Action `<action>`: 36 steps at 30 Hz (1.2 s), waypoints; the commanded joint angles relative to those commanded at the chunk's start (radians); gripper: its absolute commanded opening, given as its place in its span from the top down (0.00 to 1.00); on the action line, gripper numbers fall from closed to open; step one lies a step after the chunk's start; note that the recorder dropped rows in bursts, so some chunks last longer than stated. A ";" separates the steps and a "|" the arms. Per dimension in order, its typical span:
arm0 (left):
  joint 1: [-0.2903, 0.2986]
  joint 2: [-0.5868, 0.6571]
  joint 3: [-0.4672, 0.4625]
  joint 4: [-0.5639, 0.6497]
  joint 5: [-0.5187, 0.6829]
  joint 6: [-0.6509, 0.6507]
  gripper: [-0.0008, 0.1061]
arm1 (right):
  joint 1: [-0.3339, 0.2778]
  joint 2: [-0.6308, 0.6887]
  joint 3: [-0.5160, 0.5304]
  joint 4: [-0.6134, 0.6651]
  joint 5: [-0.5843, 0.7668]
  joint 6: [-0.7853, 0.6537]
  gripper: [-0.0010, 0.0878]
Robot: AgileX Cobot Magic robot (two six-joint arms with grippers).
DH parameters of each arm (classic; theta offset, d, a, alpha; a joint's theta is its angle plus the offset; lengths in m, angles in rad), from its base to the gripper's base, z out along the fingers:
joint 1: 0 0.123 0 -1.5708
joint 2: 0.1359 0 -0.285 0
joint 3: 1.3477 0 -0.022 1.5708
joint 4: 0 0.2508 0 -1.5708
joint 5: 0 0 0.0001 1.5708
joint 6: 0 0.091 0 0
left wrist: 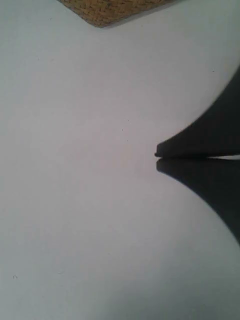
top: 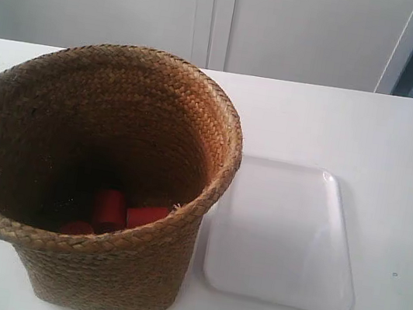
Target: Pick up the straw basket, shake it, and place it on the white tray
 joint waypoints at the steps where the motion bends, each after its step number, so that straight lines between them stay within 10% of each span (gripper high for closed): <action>1: 0.000 0.000 0.000 0.000 0.000 0.000 0.99 | 0.000 0.000 0.000 0.000 0.000 0.000 0.99; 10: 0.000 0.000 0.000 0.042 -0.019 0.000 0.99 | 0.000 0.000 0.000 0.000 -0.052 0.006 0.99; 21: 0.000 0.000 0.000 0.083 -0.361 0.073 0.99 | 0.000 0.000 0.000 0.005 -0.671 0.251 0.99; 27: 0.000 0.000 0.000 -0.027 -0.835 -0.625 0.99 | 0.000 0.000 0.000 0.005 -1.085 0.510 0.99; 36: 0.000 0.000 -0.018 -0.076 -0.891 -0.748 0.99 | 0.000 0.000 0.000 0.103 -0.967 0.907 0.99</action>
